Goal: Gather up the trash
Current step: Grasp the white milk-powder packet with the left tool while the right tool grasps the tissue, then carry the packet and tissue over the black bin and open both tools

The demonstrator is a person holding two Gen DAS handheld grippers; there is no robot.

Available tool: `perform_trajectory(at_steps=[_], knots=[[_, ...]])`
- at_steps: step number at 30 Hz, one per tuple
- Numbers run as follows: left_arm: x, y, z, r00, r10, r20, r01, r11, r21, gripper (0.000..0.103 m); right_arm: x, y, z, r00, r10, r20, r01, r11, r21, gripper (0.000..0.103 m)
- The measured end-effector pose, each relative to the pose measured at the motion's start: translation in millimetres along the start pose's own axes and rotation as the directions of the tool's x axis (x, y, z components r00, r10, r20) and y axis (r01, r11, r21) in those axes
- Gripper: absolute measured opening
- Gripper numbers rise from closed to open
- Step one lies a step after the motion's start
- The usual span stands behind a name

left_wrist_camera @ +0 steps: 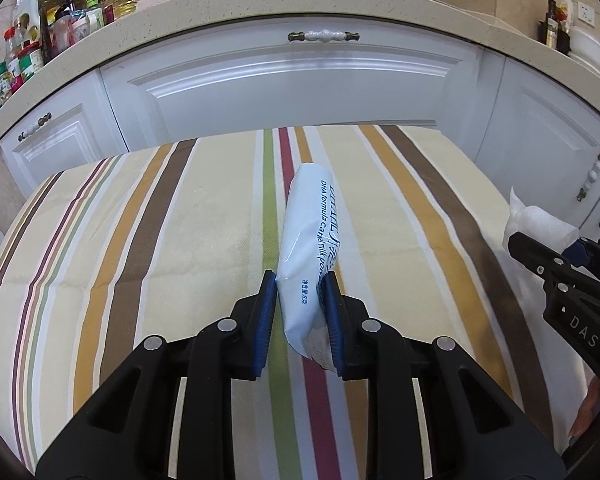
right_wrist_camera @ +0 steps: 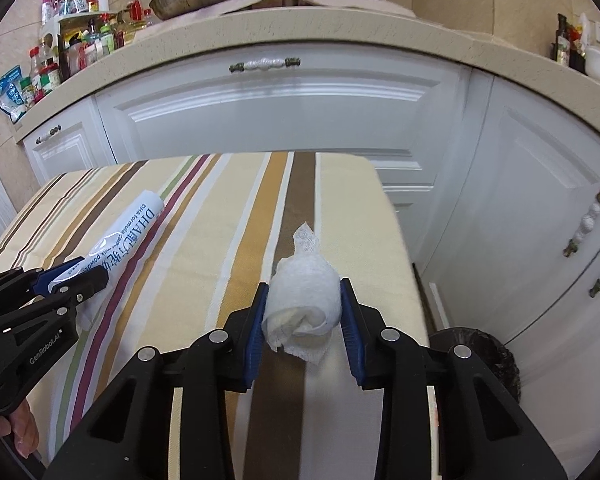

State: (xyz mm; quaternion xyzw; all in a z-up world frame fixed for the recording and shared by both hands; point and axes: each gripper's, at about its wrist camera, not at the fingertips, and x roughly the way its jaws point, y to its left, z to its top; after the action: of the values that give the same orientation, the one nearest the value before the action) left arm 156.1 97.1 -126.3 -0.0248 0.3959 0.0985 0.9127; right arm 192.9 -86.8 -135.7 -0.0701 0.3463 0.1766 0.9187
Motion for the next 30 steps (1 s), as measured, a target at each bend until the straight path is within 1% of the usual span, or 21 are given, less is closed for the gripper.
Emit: perform_trajectory(at_steps=[6, 11, 15, 18, 23, 25, 30], knots=[[-27.4, -18.5, -11.3, 0.999, -0.038, 0.018, 0.037, 0.999, 0.033, 0.023, -28.3, -15.9, -12.5, 0.999, -0.027, 0.022, 0.027, 1.0, 0.012, 0.035], [-51.4, -45.3, -18.3, 0.996, -0.08, 0.044, 0.076, 0.993, 0.087, 0.023, -53.6, -33.9, -25.8, 0.997, -0.063, 0.042, 0.062, 0.998, 0.032, 0.035], [-68.2, -71.3, -22.3, 0.991, -0.12, 0.061, 0.111, 0.984, 0.136, 0.023, -74.8, -54.6, -38.2, 0.992, -0.109, 0.058, 0.105, 0.993, 0.06, 0.035], [-79.1, -95.2, -26.0, 0.985, -0.155, 0.07, 0.14, 0.973, 0.18, 0.023, -87.3, -72.5, -47.9, 0.988, -0.138, 0.064, 0.132, 0.987, 0.093, 0.035], [-90.0, -140.3, -32.4, 0.975, -0.211, 0.069, 0.186, 0.946, 0.267, 0.023, -104.1, -103.7, -64.0, 0.979, -0.193, 0.066, 0.181, 0.972, 0.151, 0.035], [-92.5, -158.0, -34.4, 0.968, -0.238, 0.074, 0.206, 0.931, 0.302, 0.023, -110.5, -117.4, -70.6, 0.974, -0.216, 0.066, 0.202, 0.964, 0.173, 0.035], [-91.7, -197.2, -39.8, 0.959, -0.273, 0.073, 0.228, 0.899, 0.375, 0.023, -123.0, -146.9, -87.9, 0.956, -0.288, 0.052, 0.272, 0.941, 0.202, 0.035]])
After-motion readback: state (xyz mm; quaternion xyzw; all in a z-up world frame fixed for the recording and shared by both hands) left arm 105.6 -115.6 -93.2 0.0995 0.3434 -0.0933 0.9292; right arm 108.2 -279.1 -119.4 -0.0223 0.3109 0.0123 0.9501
